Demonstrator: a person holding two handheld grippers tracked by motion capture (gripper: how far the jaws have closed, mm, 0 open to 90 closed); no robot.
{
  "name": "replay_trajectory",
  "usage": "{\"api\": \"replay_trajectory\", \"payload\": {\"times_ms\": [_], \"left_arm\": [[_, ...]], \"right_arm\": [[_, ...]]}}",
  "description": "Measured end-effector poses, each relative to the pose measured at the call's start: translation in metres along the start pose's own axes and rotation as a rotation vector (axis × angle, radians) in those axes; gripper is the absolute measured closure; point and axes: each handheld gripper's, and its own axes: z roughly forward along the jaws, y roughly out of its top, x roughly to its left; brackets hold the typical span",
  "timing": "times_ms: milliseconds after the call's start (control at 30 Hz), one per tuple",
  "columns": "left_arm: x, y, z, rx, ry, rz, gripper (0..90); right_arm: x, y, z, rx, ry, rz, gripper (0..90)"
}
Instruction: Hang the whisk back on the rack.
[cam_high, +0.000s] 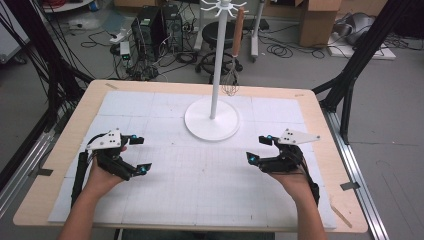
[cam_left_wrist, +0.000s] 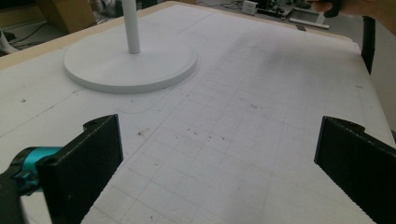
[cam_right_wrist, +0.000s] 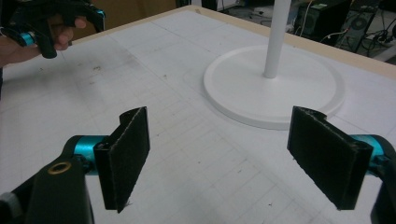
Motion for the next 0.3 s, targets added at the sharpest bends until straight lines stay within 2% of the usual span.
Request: {"api": "replay_trajectory", "payload": {"times_ms": [300], "left_arm": [[-0.0003,0.0005,-0.0007,-0.006,0.002,-0.002,1.7]], "right_arm": [[0.0009,0.0,0.0012,0.001,0.002,-0.007,20.4]]}}
